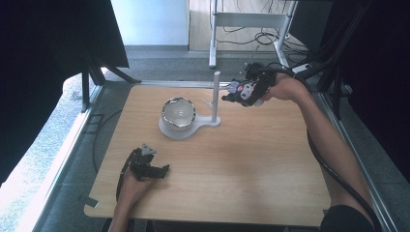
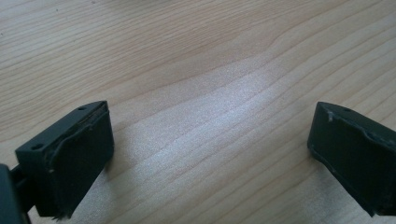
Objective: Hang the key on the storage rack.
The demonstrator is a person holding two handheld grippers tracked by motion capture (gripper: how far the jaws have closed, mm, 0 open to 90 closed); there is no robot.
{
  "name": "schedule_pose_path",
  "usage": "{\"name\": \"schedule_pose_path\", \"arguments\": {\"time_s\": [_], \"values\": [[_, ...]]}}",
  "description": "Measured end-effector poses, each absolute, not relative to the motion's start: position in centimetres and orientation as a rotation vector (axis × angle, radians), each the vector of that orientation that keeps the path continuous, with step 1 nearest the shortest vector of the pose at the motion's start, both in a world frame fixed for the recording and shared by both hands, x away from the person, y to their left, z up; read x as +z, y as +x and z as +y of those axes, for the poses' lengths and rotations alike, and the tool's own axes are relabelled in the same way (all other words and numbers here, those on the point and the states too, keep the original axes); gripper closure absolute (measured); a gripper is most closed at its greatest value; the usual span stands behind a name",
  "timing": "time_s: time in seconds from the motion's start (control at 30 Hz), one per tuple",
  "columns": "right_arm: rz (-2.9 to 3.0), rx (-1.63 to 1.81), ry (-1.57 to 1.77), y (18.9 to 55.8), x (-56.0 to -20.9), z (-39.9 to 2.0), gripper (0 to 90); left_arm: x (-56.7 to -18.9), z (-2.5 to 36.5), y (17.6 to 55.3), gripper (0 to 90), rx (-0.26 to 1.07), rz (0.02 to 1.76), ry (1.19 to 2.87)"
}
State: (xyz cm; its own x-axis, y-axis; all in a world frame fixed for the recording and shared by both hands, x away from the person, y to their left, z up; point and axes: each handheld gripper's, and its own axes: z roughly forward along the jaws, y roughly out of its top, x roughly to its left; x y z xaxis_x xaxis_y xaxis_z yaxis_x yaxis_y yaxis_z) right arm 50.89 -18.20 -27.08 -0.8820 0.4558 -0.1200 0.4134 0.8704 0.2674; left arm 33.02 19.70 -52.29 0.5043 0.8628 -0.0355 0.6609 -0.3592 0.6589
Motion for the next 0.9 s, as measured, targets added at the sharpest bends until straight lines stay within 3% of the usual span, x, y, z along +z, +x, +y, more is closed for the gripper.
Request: {"name": "schedule_pose_path", "arguments": {"time_s": [0.43, 0.9], "values": [[2.847, 0.355, 0.698, 53.2, -26.6, -17.6, 43.1, -52.3, 19.7, 33.0, 0.3, 0.425, 1.242, 2.132], [2.844, 0.376, 0.652, 52.9, -25.6, -16.0, 43.2, -52.3, 19.7, 33.0, 0.3, 0.424, 1.242, 2.132]]}}
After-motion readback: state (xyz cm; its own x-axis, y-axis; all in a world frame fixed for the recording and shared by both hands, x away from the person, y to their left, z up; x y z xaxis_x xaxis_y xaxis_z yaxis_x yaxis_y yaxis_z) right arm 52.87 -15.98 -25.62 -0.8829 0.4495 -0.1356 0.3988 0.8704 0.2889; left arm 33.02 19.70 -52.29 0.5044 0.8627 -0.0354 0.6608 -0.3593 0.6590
